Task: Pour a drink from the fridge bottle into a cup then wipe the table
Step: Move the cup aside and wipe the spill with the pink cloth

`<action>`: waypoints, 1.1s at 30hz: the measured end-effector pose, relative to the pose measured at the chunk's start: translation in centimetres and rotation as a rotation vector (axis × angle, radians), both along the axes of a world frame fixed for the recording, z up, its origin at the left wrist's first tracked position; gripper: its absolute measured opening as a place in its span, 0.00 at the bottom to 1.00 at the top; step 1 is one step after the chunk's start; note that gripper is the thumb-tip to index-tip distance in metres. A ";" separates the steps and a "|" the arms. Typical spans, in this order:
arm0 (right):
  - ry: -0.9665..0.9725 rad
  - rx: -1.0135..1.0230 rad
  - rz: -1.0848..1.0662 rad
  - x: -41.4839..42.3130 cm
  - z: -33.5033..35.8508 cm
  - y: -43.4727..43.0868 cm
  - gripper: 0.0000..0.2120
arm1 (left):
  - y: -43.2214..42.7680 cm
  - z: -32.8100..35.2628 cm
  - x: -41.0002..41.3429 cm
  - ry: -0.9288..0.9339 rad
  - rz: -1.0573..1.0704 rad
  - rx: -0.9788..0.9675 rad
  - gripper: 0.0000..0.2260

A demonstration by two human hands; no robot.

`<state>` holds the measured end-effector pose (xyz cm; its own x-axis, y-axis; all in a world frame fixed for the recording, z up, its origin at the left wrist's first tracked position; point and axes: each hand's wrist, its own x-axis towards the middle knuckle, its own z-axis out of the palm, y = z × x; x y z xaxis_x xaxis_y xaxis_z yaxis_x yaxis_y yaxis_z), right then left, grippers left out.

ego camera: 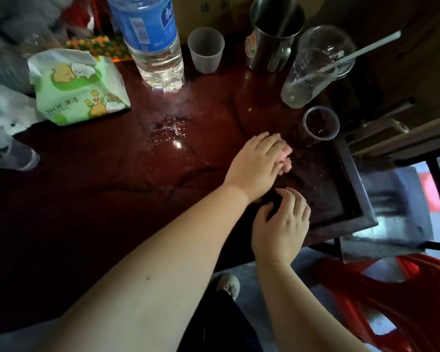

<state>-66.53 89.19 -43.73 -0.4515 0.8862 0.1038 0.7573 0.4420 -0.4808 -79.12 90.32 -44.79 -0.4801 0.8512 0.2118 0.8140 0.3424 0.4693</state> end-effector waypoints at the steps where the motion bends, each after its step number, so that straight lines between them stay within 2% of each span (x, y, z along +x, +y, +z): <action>1: -0.002 -0.001 0.000 0.0 0.0 0.0 0.14 | -0.2 -0.1 -0.4 0.041 0.001 -0.007 0.17; 3: 0.003 -0.003 -0.001 0.0 0.0 0.0 0.13 | -1.5 0.0 -1.9 0.104 0.046 0.011 0.18; 5: 0.008 -0.021 0.001 0.0 0.2 -0.2 0.13 | -4.2 0.1 -4.0 0.090 0.188 0.035 0.18; 9: 0.017 -0.045 0.005 0.0 0.4 -0.3 0.13 | -12.8 0.4 -7.4 0.143 0.459 -0.081 0.19; 12: 0.016 -0.028 0.027 0.0 0.5 -0.4 0.13 | -18.6 1.3 -7.3 0.095 0.727 -0.156 0.18; 14: 0.024 -0.015 0.034 0.1 0.5 -0.4 0.13 | -21.4 1.5 -6.2 0.060 0.818 -0.194 0.17; 18: 0.049 -0.011 0.054 0.2 1.0 -0.6 0.14 | -24.3 2.1 -3.8 0.015 0.769 -0.290 0.25; 22: 0.034 0.015 0.188 0.5 1.4 -1.1 0.17 | -25.2 3.7 -1.2 -0.073 0.914 -0.317 0.31; 26: -0.037 0.019 0.381 1.0 1.8 -1.2 0.18 | -25.0 4.4 -0.5 -0.124 0.921 -0.273 0.26; 30: 0.021 0.055 0.606 0.5 3.3 -3.7 0.17 | -25.7 4.9 -0.9 -0.143 0.870 -0.317 0.22; 33: -0.032 -0.053 0.803 -2.2 4.6 -7.4 0.21 | -27.5 5.1 -1.4 -0.138 0.753 -0.343 0.23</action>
<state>-68.77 81.76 -39.17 -0.9548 0.2934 0.0472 0.2317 0.8344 -0.5001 -80.47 62.77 -39.72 -0.9485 0.2994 -0.1032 0.2536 0.9133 0.3187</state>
